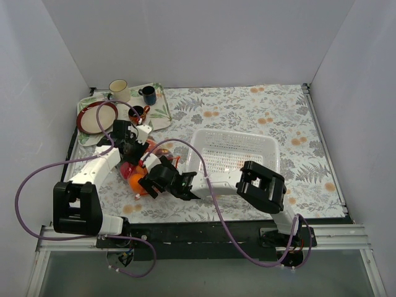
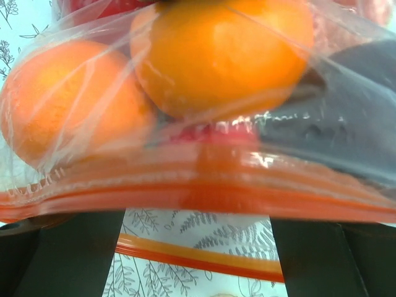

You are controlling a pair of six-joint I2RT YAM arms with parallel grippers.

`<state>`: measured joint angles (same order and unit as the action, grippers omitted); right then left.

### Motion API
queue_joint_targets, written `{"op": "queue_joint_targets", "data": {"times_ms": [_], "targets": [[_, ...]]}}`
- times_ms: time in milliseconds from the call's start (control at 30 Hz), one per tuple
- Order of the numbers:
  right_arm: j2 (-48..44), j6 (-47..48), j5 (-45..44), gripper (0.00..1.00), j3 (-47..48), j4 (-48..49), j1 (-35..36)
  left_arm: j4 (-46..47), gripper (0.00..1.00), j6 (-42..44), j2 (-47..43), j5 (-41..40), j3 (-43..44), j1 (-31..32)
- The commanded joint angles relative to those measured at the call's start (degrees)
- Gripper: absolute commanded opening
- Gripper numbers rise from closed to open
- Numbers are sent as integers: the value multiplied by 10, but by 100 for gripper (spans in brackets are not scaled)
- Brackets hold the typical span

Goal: Open the zip-top bag and remove the fake food

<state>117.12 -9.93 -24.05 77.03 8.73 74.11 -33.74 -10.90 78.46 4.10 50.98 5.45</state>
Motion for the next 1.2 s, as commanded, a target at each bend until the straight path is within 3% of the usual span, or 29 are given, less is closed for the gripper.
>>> {"op": "queue_joint_targets", "data": {"times_ms": [0, 200, 433, 533, 700, 867, 1167], "targets": [[20, 13, -18, 98, 42, 26, 1, -57, 43, 21, -1, 64, -15, 13], [14, 3, -7, 93, -3, 33, 1, -144, 42, 48, -12, 130, 2, 12], [-43, 8, -1, 49, -57, 49, 1, -109, 38, 25, -20, 73, -3, 12], [-81, 7, 5, 40, -72, 39, 2, -92, 37, 4, -9, 37, -1, 11], [-169, -3, 45, 35, -113, 18, 10, -72, 36, -20, 20, -7, -3, 11], [-277, 0, 45, 33, -170, -7, 18, -70, 35, -35, 31, 6, 5, 11], [-409, 26, -112, 34, -194, -79, -13, -81, 35, -42, 22, 18, 3, 11]]}}
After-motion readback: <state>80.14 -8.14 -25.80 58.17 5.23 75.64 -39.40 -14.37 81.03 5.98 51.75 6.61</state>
